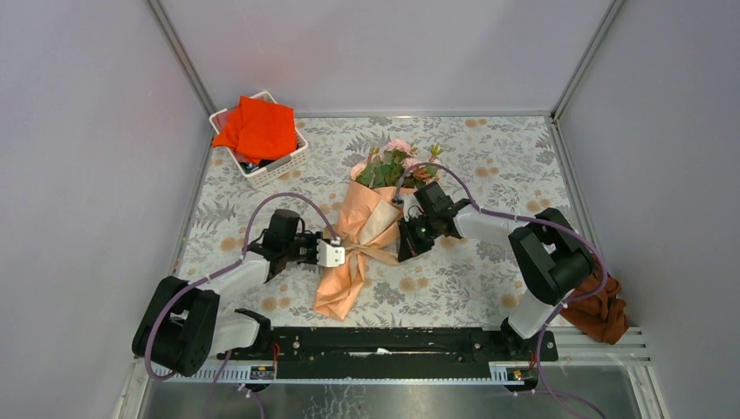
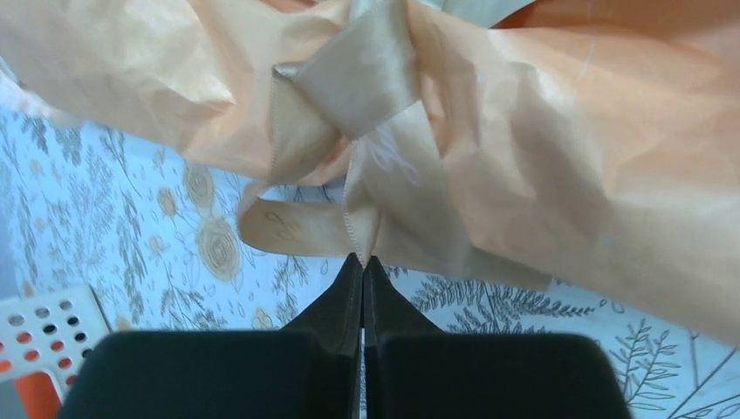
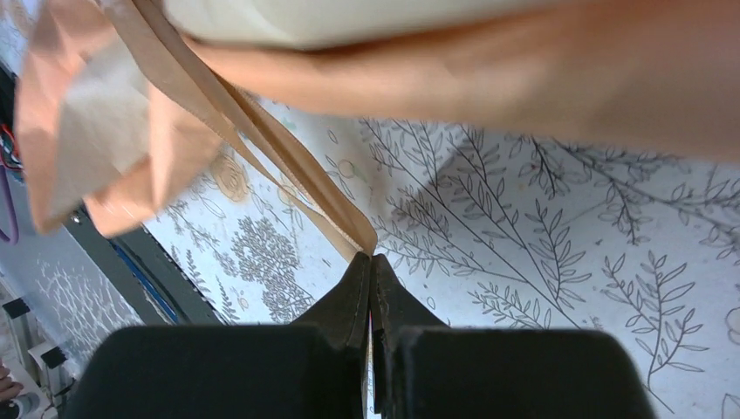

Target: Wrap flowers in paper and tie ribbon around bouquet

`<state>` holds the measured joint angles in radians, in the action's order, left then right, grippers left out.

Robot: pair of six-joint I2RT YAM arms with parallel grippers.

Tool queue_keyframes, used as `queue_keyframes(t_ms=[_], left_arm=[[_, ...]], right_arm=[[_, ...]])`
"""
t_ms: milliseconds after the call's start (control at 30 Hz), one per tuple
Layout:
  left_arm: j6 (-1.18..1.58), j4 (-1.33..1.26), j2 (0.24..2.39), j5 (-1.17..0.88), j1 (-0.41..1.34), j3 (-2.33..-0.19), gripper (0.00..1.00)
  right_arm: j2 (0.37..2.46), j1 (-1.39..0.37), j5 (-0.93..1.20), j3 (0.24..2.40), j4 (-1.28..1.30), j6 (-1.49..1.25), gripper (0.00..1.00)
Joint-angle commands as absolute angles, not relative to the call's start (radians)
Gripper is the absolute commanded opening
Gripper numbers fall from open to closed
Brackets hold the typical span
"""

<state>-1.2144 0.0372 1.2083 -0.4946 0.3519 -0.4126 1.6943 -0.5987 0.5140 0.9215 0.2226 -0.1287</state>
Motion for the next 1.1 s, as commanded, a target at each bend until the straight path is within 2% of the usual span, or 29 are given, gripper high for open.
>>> queue_keyframes(t_ms=[0,200,300,367,433,567,633,700,767,867,1000,1067], left_arm=[[-1.331,-0.077,1.243,-0.437,0.304,-0.334,0.0],[-1.379,-0.089,1.251,-0.457,0.301,-0.322,0.0],[-1.305,-0.077,1.219,-0.532,0.301,-0.358,0.0],[-1.249,-0.066,1.206,-0.55,0.3,-0.393,0.0],[-1.274,-0.045,1.192,-0.535,0.287,-0.408,0.35],[-1.455,0.161,1.165,-0.577,0.176,-0.449,0.65],[-1.512,0.287,1.146,-0.626,0.164,-0.493,0.7],[-1.525,0.357,1.112,-0.711,0.167,-0.519,0.7],[-1.47,0.361,1.091,-0.762,0.202,-0.531,0.66],[-1.34,0.298,1.121,-0.695,0.286,-0.537,0.61],[-1.216,0.121,1.184,-0.587,0.333,-0.512,0.44],[-1.179,0.074,1.203,-0.551,0.35,-0.507,0.43]], right_arm=[[1.696,-0.586,0.497,0.881,0.211,-0.143,0.0],[1.716,-0.58,0.507,0.872,0.203,-0.141,0.0],[1.719,-0.58,0.542,0.906,0.202,-0.136,0.0],[1.711,-0.58,0.556,0.929,0.211,-0.127,0.06],[1.697,-0.58,0.556,0.944,0.227,-0.115,0.15],[1.672,-0.58,0.559,0.968,0.264,-0.091,0.29],[1.661,-0.58,0.559,0.983,0.277,-0.086,0.31],[1.652,-0.58,0.558,1.002,0.276,-0.089,0.32],[1.647,-0.58,0.564,1.018,0.252,-0.107,0.34],[1.662,-0.58,0.597,1.036,0.198,-0.147,0.34],[1.687,-0.581,0.605,1.054,0.188,-0.163,0.37],[1.684,-0.58,0.604,1.049,0.185,-0.166,0.37]])
